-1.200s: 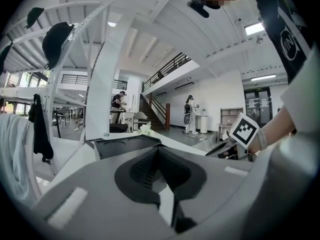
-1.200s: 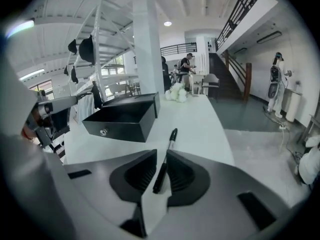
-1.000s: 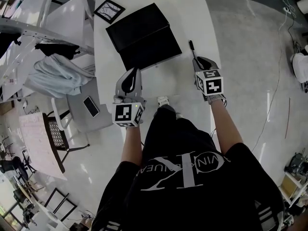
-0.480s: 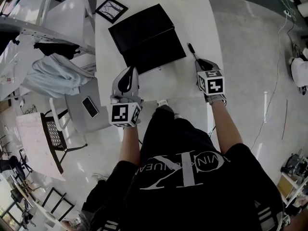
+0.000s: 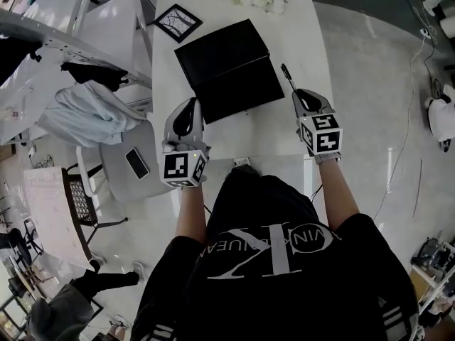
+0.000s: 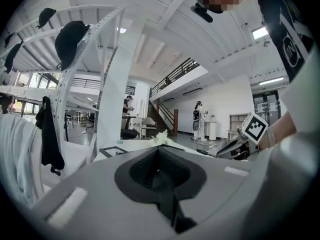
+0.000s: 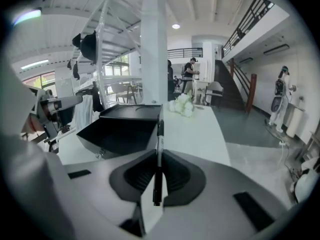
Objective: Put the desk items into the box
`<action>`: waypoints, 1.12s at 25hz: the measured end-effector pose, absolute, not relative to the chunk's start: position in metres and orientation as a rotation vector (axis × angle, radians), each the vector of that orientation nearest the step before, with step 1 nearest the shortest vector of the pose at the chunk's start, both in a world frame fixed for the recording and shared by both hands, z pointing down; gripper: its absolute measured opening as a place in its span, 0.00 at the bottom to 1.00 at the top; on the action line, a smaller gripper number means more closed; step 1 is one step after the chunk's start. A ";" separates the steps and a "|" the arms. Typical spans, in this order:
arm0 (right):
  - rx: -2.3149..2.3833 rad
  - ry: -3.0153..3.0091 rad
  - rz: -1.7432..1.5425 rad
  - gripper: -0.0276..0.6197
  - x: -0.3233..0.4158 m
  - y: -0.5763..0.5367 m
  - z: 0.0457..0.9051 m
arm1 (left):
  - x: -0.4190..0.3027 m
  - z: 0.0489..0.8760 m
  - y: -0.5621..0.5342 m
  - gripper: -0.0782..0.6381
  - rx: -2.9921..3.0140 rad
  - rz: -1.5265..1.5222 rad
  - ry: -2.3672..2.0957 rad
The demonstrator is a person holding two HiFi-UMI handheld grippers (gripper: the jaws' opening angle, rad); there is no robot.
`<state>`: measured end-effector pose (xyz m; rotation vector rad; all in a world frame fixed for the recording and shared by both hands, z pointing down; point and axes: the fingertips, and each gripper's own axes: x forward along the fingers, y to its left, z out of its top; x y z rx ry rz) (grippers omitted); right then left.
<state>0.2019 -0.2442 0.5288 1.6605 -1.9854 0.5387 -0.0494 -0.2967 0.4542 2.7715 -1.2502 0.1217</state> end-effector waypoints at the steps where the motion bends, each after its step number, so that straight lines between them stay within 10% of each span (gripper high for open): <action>1: 1.638 -2.008 0.511 0.08 0.196 -0.248 0.523 | -0.051 0.453 -0.299 0.12 2.771 0.117 -1.252; 28: 0.467 -2.209 0.202 0.08 0.051 -0.284 0.545 | -0.095 0.471 -0.322 0.12 2.552 0.155 -1.507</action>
